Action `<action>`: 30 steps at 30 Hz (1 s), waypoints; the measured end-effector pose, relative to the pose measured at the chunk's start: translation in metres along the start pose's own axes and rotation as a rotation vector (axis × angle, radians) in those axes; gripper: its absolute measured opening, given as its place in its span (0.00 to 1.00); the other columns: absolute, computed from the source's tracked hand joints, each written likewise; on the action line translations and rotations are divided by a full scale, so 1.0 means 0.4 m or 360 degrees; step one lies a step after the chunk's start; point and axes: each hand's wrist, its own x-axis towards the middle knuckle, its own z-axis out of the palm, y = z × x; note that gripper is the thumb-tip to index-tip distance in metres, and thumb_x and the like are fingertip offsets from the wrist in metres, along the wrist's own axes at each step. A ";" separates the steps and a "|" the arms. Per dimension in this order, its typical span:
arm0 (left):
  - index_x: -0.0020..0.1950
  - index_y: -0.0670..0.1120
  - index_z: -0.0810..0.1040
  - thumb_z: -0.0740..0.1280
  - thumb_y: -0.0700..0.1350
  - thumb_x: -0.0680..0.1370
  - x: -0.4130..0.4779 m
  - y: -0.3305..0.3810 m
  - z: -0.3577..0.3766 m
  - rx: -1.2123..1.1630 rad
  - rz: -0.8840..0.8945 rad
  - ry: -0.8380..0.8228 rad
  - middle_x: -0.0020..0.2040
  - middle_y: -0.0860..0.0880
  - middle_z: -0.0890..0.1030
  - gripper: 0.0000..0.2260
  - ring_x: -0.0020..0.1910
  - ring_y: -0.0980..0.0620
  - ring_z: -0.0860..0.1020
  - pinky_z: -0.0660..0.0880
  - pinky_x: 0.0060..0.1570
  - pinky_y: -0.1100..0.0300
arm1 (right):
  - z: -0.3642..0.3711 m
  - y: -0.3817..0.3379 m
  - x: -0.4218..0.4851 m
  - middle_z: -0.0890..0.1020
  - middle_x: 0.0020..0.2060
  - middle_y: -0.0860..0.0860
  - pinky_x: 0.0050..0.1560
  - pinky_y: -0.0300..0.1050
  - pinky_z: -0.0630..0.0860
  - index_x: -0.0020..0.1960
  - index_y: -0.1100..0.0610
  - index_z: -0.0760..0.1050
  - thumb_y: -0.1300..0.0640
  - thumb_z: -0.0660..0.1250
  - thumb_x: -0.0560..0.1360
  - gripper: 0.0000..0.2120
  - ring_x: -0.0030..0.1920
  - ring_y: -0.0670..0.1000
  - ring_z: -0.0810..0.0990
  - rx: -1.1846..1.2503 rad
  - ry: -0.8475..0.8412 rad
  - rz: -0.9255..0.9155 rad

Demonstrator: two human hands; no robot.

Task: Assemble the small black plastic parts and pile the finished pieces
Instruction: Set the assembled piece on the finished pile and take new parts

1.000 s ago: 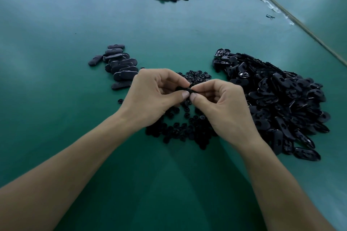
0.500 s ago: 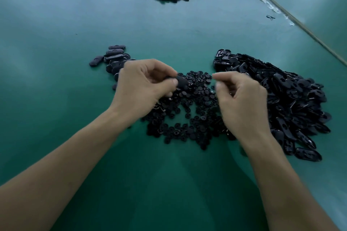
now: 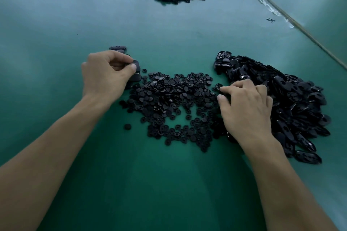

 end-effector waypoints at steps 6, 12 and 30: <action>0.40 0.59 0.81 0.77 0.48 0.72 -0.003 -0.013 -0.003 0.0304 0.0086 0.0004 0.35 0.65 0.79 0.07 0.31 0.70 0.77 0.74 0.42 0.68 | -0.004 -0.011 -0.010 0.76 0.61 0.50 0.60 0.50 0.64 0.59 0.48 0.80 0.50 0.64 0.81 0.09 0.63 0.56 0.67 0.0050 0.0048 -0.0017; 0.47 0.61 0.81 0.74 0.50 0.74 -0.014 -0.003 0.003 0.0464 0.0184 0.0008 0.57 0.53 0.80 0.06 0.42 0.52 0.76 0.72 0.51 0.58 | -0.008 -0.018 -0.014 0.81 0.54 0.50 0.55 0.50 0.65 0.56 0.50 0.80 0.53 0.65 0.81 0.07 0.60 0.57 0.72 0.0066 0.0079 -0.0044; 0.49 0.51 0.84 0.76 0.44 0.74 -0.139 0.113 0.069 -0.0404 0.0225 -0.0975 0.41 0.50 0.86 0.06 0.37 0.53 0.83 0.83 0.45 0.53 | -0.003 -0.069 -0.027 0.85 0.39 0.45 0.45 0.41 0.79 0.49 0.49 0.81 0.62 0.68 0.79 0.08 0.39 0.43 0.82 0.1581 0.0063 -0.0407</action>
